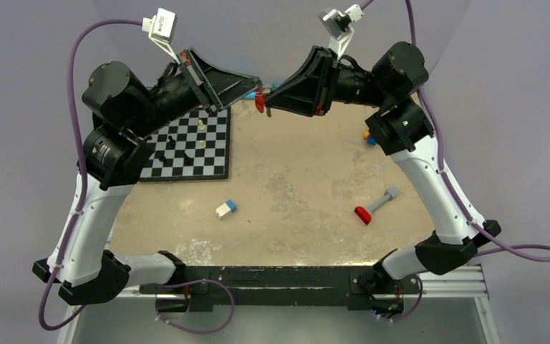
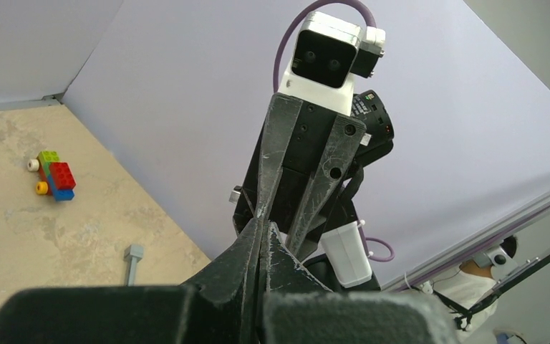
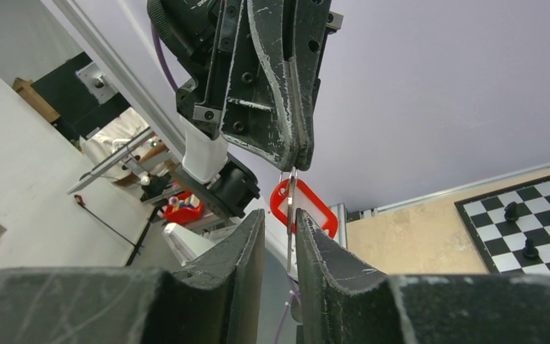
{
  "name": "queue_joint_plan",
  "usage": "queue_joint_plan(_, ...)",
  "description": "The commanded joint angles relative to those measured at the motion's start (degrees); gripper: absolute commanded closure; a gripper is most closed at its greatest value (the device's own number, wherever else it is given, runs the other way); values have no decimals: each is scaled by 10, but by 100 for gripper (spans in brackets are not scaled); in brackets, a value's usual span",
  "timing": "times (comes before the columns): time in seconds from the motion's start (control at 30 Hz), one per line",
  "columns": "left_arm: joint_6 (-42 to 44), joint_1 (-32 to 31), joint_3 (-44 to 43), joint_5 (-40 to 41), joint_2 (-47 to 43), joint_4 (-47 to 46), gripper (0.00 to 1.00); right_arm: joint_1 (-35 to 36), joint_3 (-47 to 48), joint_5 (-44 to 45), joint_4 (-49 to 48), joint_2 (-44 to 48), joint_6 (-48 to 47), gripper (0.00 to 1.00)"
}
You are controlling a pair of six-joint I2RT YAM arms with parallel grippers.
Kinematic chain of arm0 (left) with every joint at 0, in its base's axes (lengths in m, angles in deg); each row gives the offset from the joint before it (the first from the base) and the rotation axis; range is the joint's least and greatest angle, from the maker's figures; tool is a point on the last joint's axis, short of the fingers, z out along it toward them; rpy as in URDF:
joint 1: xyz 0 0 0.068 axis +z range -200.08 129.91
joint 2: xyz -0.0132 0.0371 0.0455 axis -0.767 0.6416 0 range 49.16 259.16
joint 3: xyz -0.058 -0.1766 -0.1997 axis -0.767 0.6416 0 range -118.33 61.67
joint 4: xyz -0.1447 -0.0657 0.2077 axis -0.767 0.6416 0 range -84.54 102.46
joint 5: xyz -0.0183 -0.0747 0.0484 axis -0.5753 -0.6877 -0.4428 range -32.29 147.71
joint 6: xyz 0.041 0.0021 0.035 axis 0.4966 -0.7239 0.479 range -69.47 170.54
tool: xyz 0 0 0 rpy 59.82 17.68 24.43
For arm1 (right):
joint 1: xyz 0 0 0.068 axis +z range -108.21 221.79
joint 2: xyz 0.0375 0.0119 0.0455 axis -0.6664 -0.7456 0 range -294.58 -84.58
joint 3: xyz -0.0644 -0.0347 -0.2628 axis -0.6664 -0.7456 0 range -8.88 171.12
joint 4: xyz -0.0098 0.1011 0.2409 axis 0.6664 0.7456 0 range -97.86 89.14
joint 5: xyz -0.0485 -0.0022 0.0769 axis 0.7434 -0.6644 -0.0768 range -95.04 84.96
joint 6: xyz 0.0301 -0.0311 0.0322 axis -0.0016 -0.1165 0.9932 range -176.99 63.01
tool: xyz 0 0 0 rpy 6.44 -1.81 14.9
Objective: Remove the keys from the keyring
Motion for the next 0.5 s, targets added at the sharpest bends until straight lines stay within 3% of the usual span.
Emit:
queue_joint_plan(0.0,-9,1,-17,6,-13,-22,100,2,24,-1,-9,0,-9,78)
queue_joint_plan(0.47,-50,2,-19,6,-13,-11,100,2,25,11,-9,2,-19,97)
